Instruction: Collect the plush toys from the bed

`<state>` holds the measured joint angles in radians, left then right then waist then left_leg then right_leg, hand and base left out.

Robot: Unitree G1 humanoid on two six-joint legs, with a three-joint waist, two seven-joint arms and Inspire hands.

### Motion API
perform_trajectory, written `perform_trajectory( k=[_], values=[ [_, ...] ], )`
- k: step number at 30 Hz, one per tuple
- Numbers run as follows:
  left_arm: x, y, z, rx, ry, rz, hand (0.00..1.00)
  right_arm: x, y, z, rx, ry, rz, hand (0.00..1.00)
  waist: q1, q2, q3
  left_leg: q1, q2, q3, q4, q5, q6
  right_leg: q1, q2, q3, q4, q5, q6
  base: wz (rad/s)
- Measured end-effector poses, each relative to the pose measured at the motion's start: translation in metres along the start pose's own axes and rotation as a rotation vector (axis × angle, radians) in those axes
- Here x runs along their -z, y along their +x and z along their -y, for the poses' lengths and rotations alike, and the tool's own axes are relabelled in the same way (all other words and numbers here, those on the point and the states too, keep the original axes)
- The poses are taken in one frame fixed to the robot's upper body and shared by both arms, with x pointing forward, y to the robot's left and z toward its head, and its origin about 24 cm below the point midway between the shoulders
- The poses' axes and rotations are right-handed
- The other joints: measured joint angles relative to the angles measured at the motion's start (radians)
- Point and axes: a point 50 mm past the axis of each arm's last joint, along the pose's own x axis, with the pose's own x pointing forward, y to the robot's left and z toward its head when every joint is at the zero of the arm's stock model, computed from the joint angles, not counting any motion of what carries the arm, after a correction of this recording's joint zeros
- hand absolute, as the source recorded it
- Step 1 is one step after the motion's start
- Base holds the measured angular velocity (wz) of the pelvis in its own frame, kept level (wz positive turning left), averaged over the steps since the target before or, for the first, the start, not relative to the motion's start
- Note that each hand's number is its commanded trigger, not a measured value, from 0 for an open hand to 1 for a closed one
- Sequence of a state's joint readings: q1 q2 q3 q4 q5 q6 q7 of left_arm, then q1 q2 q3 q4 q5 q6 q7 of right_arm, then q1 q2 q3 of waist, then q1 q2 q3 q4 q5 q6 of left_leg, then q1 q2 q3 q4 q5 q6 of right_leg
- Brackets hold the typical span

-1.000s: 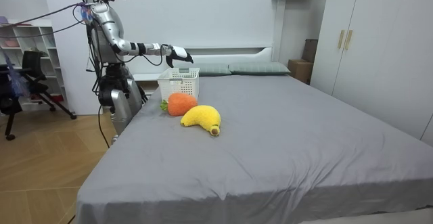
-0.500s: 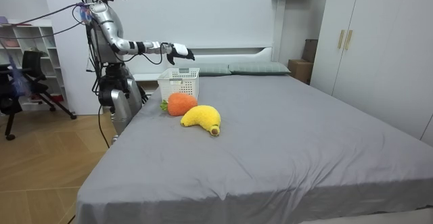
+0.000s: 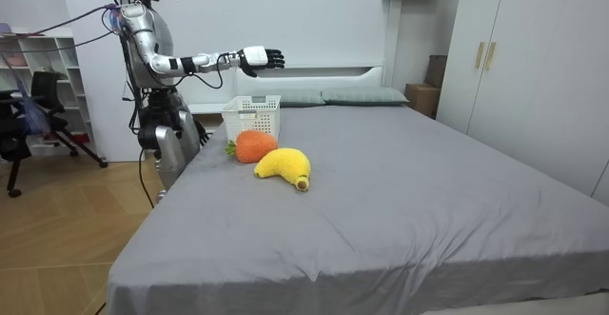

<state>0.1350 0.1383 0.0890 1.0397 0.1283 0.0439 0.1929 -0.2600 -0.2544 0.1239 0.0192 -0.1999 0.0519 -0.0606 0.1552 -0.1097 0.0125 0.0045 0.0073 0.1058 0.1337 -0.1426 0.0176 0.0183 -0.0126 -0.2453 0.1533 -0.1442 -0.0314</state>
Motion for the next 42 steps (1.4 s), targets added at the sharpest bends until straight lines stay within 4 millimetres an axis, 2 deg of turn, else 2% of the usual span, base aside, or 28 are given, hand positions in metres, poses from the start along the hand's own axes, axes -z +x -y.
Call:
perform_trajectory(
  k=[4,9,13,17,20,24,28,35,41,42],
  values=[
    [0.010,-0.003,0.001,0.000,-0.007,-0.025,0.00,0.015,-0.010,0.015,0.081,0.031,-0.060,0.00,-0.030,0.014,-0.0093,0.009,0.002,0.023,-0.003,-0.001,0.001,0.000,0.001,0.017,0.001,0.000,0.000,-0.13],
    [0.019,-0.004,0.000,-0.004,-0.012,-0.059,0.00,0.025,-0.016,0.030,0.169,0.024,-0.099,0.00,-0.072,0.017,-0.0100,0.019,0.003,0.029,-0.001,-0.001,0.001,0.005,0.001,0.024,0.007,0.000,0.000,-0.05],
    [0.021,-0.005,-0.001,-0.005,-0.018,-0.067,0.00,0.036,-0.019,0.043,0.219,0.025,-0.143,0.00,-0.083,0.021,-0.0075,0.023,0.003,0.033,0.001,-0.002,0.003,0.004,0.000,0.032,0.015,0.000,0.000,-0.04],
    [0.024,-0.005,-0.001,-0.005,-0.015,-0.075,0.00,0.049,-0.022,0.043,0.227,0.022,-0.199,0.00,-0.097,0.022,-0.0066,0.024,0.003,0.046,0.002,-0.002,0.003,0.000,0.001,0.044,0.015,0.000,0.000,-0.08],
    [0.025,-0.006,0.000,0.000,0.002,-0.076,0.00,0.062,-0.026,0.044,0.243,0.019,-0.257,0.00,-0.102,0.027,-0.0032,0.020,0.001,0.045,0.002,-0.003,0.004,-0.002,0.000,0.045,0.014,0.000,0.000,0.00],
    [0.024,-0.006,0.001,0.009,0.021,-0.071,0.00,0.068,-0.027,0.046,0.290,0.009,-0.284,0.00,-0.107,0.035,-0.0096,-0.011,0.001,0.049,0.004,-0.002,0.005,-0.037,0.000,0.050,0.018,0.000,0.000,-0.01],
    [0.019,-0.004,0.000,0.011,0.023,-0.060,0.00,0.080,-0.019,0.052,0.316,-0.015,-0.334,0.00,-0.110,0.035,-0.0115,-0.048,0.002,0.048,0.008,-0.001,0.005,-0.074,-0.001,0.050,0.024,0.001,0.000,0.00],
    [0.006,0.000,-0.005,0.009,0.069,-0.025,0.00,0.096,-0.011,0.044,0.237,-0.089,-0.415,0.00,-0.101,0.021,-0.0038,-0.117,0.007,0.046,0.029,-0.001,0.005,-0.141,-0.001,0.046,0.037,0.003,-0.004,0.01],
    [-0.004,0.002,-0.004,0.015,0.077,0.001,0.00,0.109,-0.007,0.042,0.213,-0.095,-0.472,0.00,-0.086,0.020,0.0014,-0.152,0.007,0.047,0.032,0.000,0.006,-0.174,-0.001,0.045,0.036,0.007,-0.005,0.00],
    [-0.008,0.003,-0.005,0.015,0.086,0.012,0.00,0.112,-0.005,0.042,0.210,-0.103,-0.487,0.00,-0.077,0.018,0.0059,-0.163,0.007,0.047,0.032,0.002,0.007,-0.183,-0.001,0.041,0.036,0.010,-0.005,0.00]
  ],
)
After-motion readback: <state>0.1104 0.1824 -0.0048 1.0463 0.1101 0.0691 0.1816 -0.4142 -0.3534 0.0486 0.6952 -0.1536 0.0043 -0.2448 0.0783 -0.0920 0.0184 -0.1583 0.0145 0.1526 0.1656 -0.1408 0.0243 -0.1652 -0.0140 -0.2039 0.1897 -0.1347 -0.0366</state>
